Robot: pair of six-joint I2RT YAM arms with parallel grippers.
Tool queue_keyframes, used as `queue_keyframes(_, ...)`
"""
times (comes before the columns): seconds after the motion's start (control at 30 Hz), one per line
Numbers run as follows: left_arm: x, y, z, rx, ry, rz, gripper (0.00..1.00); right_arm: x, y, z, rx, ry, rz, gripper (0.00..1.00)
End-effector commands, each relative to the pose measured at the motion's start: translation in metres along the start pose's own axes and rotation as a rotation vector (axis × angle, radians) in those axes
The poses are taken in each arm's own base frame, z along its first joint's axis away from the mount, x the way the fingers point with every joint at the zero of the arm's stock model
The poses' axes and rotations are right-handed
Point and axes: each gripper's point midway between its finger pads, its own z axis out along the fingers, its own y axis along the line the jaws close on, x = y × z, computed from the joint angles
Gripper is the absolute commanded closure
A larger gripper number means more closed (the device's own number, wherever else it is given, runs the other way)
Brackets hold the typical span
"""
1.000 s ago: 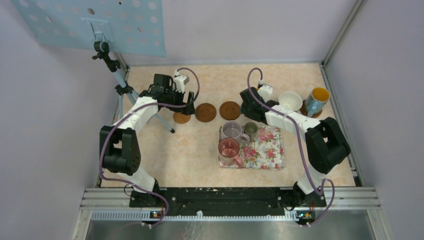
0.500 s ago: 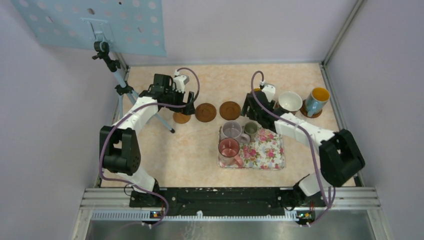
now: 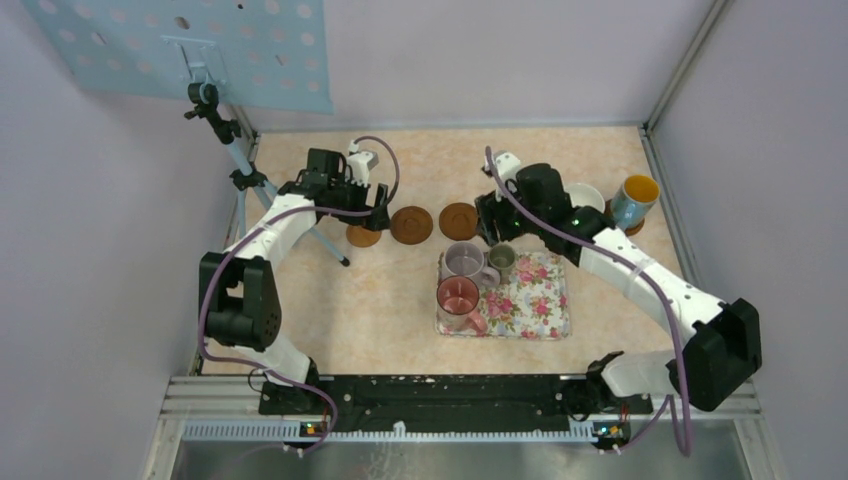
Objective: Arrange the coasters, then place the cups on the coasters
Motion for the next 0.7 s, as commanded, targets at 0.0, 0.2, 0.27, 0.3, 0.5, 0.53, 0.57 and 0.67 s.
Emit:
queue_keyframes(0.0,-0.009,-0.005,-0.010,0.006,-0.050,0.023,0.01,0.051,0.058,-0.039,-0.396,0.143,-0.178,0.42)
queue_keyframes(0.2,-0.002,-0.006,-0.012,0.007,-0.041,0.014,0.01,0.059,0.082,-0.081,-0.540,-0.024,-0.259,0.43)
queue_keyframes(0.27,0.001,-0.007,-0.012,0.007,-0.037,0.008,0.01,0.072,0.090,-0.085,-0.559,0.005,-0.288,0.43)
queue_keyframes(0.3,0.003,-0.007,-0.011,0.009,-0.033,0.004,0.01,0.078,0.091,-0.085,-0.555,0.027,-0.290,0.43)
queue_keyframes(0.5,0.009,-0.008,-0.008,0.020,-0.018,-0.009,0.01,0.103,0.098,-0.077,-0.585,0.138,-0.303,0.39)
queue_keyframes(0.53,0.011,-0.009,-0.008,0.022,-0.013,-0.014,0.01,0.108,0.100,-0.076,-0.588,0.158,-0.311,0.39)
queue_keyframes(0.57,0.011,-0.009,-0.008,0.024,-0.012,-0.017,0.01,0.112,0.101,-0.075,-0.583,0.179,-0.318,0.38)
queue_keyframes(0.67,0.013,-0.011,-0.007,0.035,-0.009,-0.023,0.01,0.126,0.105,-0.073,-0.565,0.250,-0.343,0.32)
